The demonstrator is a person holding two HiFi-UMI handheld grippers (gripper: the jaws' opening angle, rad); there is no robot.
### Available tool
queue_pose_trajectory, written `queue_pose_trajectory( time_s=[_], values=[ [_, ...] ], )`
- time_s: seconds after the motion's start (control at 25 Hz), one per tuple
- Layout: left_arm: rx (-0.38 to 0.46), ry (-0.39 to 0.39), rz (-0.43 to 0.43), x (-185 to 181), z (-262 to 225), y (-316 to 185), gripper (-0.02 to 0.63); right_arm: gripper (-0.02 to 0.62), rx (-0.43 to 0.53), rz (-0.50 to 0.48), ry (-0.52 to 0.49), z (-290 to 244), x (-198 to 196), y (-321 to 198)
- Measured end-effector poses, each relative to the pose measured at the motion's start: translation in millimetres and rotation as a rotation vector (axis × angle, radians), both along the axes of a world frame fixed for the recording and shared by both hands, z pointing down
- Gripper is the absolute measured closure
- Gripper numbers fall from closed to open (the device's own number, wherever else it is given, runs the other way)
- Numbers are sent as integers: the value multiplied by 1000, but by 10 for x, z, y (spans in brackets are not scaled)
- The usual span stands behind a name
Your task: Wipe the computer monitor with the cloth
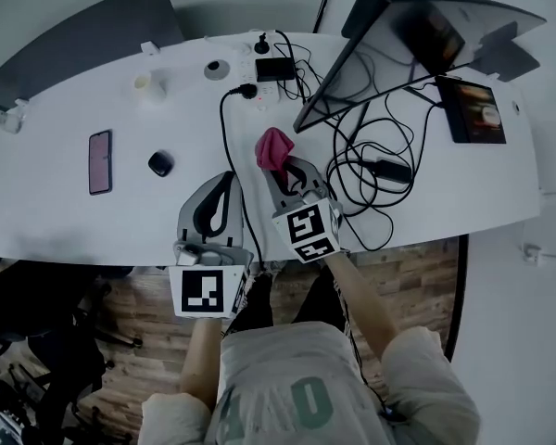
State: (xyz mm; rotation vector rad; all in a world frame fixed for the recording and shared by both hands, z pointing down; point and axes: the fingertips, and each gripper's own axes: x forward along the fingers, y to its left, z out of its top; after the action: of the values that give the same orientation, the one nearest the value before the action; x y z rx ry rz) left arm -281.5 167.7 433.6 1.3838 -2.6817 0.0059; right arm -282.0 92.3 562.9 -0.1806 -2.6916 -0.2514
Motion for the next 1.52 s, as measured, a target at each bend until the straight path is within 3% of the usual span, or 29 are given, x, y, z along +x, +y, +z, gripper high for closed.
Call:
queue_pose_trajectory(
  time_s=[0.32, 0.68, 0.88, 1.36, 1.52],
  values=[
    [-4, 12, -31, 91, 8, -48, 592, 545, -214, 121, 75, 280, 163, -405],
    [-26, 29, -85, 201, 111, -236, 592, 545, -216, 116, 35, 230, -67, -737],
    [-33, 28, -102, 258, 127, -504, 592, 545, -187, 65, 20, 214, -88, -900],
    [-13, 36, -122, 437, 159, -1575, 592, 545, -166, 35, 18, 155, 0, -1980],
    [24, 49, -98, 508, 96, -1903, 592, 545, -112, -19, 30, 144, -7, -2145]
  ],
)
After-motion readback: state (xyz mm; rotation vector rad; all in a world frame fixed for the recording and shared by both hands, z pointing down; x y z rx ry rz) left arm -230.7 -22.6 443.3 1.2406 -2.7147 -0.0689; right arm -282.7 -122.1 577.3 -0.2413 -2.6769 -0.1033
